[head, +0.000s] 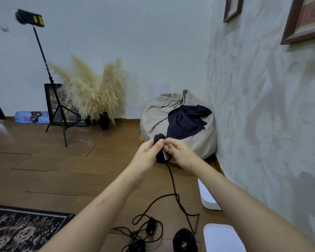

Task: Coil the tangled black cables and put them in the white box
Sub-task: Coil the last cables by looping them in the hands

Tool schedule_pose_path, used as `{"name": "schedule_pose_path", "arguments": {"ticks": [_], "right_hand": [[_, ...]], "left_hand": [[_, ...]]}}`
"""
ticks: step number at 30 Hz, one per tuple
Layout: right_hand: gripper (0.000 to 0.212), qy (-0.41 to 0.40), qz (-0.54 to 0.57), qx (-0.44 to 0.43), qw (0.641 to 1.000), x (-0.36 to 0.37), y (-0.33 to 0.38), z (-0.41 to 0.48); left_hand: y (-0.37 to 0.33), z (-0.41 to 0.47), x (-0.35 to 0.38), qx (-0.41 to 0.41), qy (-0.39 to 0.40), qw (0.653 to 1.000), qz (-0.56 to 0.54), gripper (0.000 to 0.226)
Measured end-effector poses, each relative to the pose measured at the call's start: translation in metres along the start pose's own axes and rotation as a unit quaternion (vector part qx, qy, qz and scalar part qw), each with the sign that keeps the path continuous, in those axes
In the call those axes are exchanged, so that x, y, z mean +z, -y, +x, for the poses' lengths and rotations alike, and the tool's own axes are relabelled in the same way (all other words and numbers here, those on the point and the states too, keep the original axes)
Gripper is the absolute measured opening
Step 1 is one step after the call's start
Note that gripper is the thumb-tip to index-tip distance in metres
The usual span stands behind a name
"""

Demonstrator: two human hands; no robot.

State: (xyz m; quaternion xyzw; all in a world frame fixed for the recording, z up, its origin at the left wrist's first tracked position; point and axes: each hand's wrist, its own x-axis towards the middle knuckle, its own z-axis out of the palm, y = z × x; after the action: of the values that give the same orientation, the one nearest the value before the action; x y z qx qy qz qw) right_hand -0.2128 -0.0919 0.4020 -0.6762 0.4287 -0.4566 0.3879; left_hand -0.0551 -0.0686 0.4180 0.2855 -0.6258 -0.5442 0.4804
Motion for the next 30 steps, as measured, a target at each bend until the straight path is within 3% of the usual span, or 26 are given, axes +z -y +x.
{"name": "schedule_pose_path", "arguments": {"ticks": [2,6,7,10,13,16,22,28,30], "right_hand": [[0.024,0.007,0.009,0.023,1.0,0.005,0.002,0.0],[0.024,0.141,-0.189,0.069,0.969,0.019,-0.009,-0.021],[0.023,0.161,-0.187,0.086,0.965,0.023,-0.009,-0.023],[0.022,0.071,-0.103,0.081,0.989,0.028,-0.001,-0.013],[0.019,-0.061,-0.144,0.025,0.987,0.029,0.002,0.002],[0.037,-0.068,-0.055,0.026,0.996,0.034,0.007,0.009],[0.02,-0.015,0.198,0.092,0.976,0.031,0.012,0.007],[0.017,-0.036,0.238,0.078,0.968,0.034,0.013,0.003],[0.016,-0.047,0.299,0.09,0.949,0.03,0.011,0.006]], "left_hand": [[-0.004,0.003,0.0,0.001,-0.028,0.999,-0.033,0.021],[-0.026,0.018,-0.016,0.062,-0.124,0.987,-0.08,0.017],[-0.032,0.021,-0.024,0.065,-0.137,0.982,-0.112,0.018],[-0.032,0.023,-0.044,0.048,-0.14,0.981,-0.124,0.021],[-0.023,0.019,-0.045,0.026,-0.112,0.988,-0.105,0.021],[-0.022,0.016,-0.043,-0.009,-0.058,0.989,-0.138,0.022],[-0.023,0.008,-0.048,-0.037,-0.002,0.988,-0.153,0.024],[-0.029,0.008,-0.035,-0.023,-0.006,0.972,-0.233,0.022],[-0.033,0.008,-0.029,-0.031,-0.005,0.965,-0.26,0.023]]}}
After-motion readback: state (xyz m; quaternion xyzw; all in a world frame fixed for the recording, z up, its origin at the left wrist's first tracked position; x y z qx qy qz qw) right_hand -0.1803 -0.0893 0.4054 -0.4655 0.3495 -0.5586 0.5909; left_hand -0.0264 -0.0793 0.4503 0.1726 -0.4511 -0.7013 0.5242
